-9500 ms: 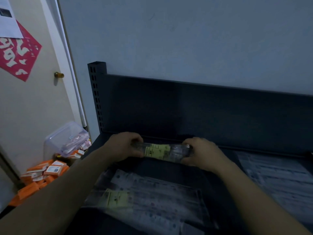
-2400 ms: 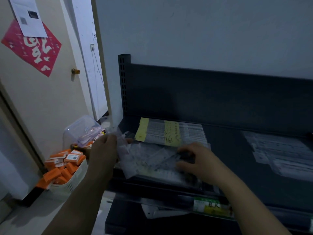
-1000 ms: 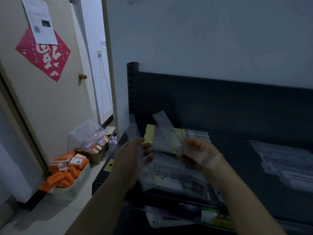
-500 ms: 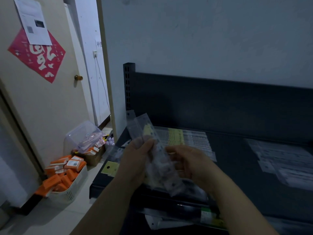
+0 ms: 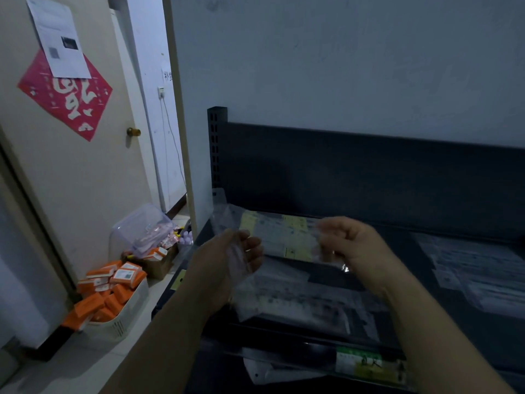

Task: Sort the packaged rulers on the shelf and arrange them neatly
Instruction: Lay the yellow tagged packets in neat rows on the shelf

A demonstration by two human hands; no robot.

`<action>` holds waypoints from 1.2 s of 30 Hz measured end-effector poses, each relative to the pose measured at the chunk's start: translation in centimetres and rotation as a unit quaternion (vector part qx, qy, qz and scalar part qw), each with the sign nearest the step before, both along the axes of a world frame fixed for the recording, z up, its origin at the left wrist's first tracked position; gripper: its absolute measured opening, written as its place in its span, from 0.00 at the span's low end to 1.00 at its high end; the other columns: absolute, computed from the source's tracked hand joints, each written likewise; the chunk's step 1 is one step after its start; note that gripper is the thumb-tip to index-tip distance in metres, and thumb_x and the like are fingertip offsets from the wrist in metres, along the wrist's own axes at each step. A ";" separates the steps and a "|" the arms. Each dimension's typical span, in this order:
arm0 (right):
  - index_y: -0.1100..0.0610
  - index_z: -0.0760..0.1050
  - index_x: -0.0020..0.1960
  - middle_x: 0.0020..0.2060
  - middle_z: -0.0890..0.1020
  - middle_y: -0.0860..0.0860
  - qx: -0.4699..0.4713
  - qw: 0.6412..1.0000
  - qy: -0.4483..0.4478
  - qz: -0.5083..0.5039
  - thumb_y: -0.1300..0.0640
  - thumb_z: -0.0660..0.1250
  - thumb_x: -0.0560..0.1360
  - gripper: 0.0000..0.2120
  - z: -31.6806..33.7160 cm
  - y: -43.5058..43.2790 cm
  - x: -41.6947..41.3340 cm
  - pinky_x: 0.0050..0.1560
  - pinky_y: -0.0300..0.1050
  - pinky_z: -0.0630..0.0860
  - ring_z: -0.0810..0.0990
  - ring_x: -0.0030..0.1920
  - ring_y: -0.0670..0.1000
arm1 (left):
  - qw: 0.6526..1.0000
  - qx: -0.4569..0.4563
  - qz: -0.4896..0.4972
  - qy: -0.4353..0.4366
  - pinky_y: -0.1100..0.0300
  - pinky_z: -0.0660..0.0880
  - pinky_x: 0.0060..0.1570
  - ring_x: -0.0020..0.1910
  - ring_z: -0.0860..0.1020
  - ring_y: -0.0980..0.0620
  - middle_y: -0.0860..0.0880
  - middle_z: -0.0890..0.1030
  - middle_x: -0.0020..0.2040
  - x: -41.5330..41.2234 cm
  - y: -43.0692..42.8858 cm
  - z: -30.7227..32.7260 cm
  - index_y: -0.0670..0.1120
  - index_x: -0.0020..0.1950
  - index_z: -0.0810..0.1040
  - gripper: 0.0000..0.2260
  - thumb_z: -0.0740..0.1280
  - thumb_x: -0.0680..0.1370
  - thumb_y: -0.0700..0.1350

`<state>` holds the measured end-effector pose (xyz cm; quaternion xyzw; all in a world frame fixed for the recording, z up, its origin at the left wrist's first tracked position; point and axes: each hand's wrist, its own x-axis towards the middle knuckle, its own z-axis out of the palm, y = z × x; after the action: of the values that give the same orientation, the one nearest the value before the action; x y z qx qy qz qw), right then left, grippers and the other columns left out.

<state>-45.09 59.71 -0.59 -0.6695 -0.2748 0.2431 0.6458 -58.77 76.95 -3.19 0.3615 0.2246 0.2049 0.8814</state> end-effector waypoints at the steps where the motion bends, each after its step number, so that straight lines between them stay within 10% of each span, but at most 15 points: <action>1: 0.61 0.77 0.52 0.30 0.82 0.49 0.008 1.000 -0.008 0.003 0.70 0.65 0.74 0.09 0.4 -0.5 0.6 0.33 0.37 0.78 0.80 0.31 0.46 | 1.000 0.009 -0.010 0.006 0.61 0.78 0.30 0.29 0.80 0.50 0.44 0.80 0.35 -0.5 0.2 0.1 0.41 0.44 0.74 0.09 0.58 0.80 0.44; 14: 0.62 0.74 0.52 0.41 0.77 0.61 0.030 0.998 0.030 0.047 0.71 0.71 0.69 0.14 -0.3 3.0 -0.1 0.37 0.40 0.80 0.79 0.37 0.51 | 0.961 0.075 -0.245 0.101 0.51 0.80 0.39 0.40 0.79 0.41 0.35 0.82 0.46 -2.1 -4.5 1.9 0.36 0.53 0.77 0.19 0.56 0.81 0.49; 18: 0.57 0.76 0.53 0.46 0.82 0.54 -0.056 0.997 -0.054 0.017 0.62 0.73 0.71 0.12 -0.9 2.6 0.0 0.44 0.37 0.79 0.82 0.43 0.48 | 0.981 0.053 -0.163 0.089 0.61 0.73 0.26 0.26 0.72 0.52 0.45 0.76 0.32 -2.6 -3.6 1.0 0.38 0.54 0.75 0.14 0.57 0.81 0.47; 24: 0.49 0.78 0.56 0.43 0.79 0.42 -0.346 0.893 -0.245 0.152 0.49 0.77 0.67 0.20 -1.8 -1.6 -0.1 0.38 0.29 0.72 0.77 0.42 0.39 | 0.996 0.015 -0.052 0.072 0.58 0.79 0.29 0.32 0.80 0.48 0.40 0.80 0.43 -4.4 -0.8 0.7 0.35 0.60 0.74 0.14 0.59 0.80 0.44; 36: 0.53 0.82 0.42 0.37 0.84 0.46 -0.207 0.950 -0.219 0.085 0.64 0.71 0.72 0.07 -1.4 -2.9 1.4 0.44 0.34 0.75 0.80 0.38 0.40 | 0.995 0.033 -0.029 0.093 0.52 0.82 0.33 0.41 0.81 0.43 0.37 0.81 0.48 -4.2 0.3 0.7 0.35 0.62 0.73 0.15 0.58 0.82 0.43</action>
<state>-43.65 56.83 -1.94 -0.7995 -0.4089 0.1959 0.3941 -63.00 77.25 -2.51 0.4147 0.2885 0.1521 0.8495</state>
